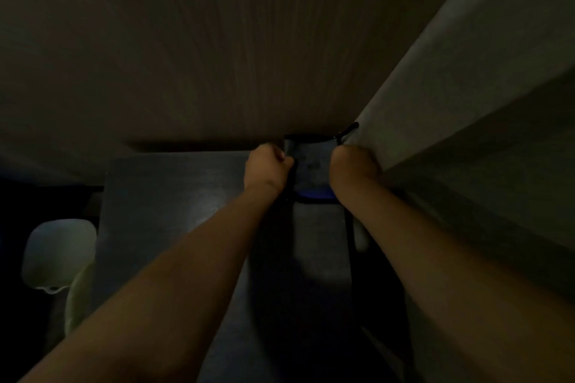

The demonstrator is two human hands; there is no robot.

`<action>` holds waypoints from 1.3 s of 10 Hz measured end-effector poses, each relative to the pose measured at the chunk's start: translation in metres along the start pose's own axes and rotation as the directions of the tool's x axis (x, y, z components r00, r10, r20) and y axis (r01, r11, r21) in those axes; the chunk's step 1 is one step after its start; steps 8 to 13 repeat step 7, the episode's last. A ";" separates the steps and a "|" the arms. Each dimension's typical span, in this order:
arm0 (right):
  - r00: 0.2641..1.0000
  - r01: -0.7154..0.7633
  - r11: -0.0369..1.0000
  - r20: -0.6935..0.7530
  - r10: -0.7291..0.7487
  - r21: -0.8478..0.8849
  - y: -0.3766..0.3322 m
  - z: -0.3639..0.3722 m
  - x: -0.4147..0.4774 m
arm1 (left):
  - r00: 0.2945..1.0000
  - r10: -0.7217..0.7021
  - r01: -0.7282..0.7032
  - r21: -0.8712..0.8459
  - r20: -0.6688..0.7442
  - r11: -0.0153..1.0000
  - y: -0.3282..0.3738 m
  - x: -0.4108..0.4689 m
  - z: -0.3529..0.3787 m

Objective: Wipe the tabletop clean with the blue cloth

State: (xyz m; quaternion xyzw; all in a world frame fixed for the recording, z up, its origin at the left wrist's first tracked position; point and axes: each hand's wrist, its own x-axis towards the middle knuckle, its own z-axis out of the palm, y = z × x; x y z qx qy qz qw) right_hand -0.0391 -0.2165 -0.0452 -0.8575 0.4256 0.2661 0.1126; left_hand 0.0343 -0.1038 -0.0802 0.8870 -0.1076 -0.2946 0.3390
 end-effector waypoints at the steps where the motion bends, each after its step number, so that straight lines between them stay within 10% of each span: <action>1: 0.999 0.009 0.999 0.034 -0.008 -0.039 -0.001 0.011 0.002 | 0.999 -0.044 0.044 0.006 0.025 0.999 -0.007 0.001 0.007; 6: 0.998 -0.057 0.923 0.038 0.046 0.380 -0.002 0.027 -0.004 | 1.000 0.024 -0.025 0.062 0.006 0.998 -0.005 -0.014 -0.003; 13: 0.998 0.038 0.964 -0.060 -0.023 0.263 -0.011 0.020 -0.026 | 0.994 0.104 -0.104 -0.001 0.020 0.995 0.001 -0.029 -0.007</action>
